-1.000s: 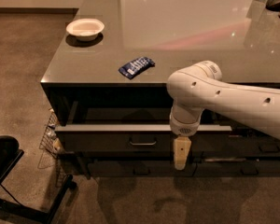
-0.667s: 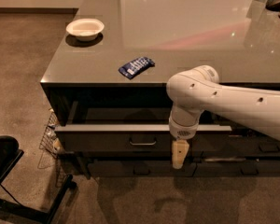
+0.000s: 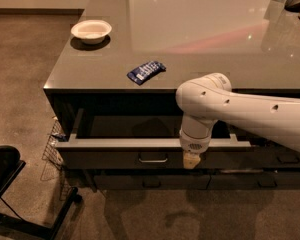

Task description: Open top drawer

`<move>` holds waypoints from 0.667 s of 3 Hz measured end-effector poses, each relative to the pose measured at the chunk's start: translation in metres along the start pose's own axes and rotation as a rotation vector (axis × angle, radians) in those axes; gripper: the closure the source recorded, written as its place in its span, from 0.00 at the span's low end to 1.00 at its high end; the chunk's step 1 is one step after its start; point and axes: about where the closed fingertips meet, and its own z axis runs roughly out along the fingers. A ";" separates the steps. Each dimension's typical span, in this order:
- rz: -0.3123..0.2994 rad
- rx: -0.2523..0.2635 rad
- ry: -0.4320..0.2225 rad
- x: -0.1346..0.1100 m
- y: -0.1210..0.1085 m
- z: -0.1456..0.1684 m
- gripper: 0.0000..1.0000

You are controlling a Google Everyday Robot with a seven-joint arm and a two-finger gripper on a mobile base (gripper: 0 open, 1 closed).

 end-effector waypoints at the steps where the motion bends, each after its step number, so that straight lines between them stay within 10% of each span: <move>1: 0.000 0.000 0.000 0.000 0.000 -0.003 0.87; 2: 0.000 0.000 0.000 0.000 0.000 -0.003 1.00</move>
Offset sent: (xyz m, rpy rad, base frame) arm -0.2420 0.0327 0.1209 -0.3795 0.0024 -0.3216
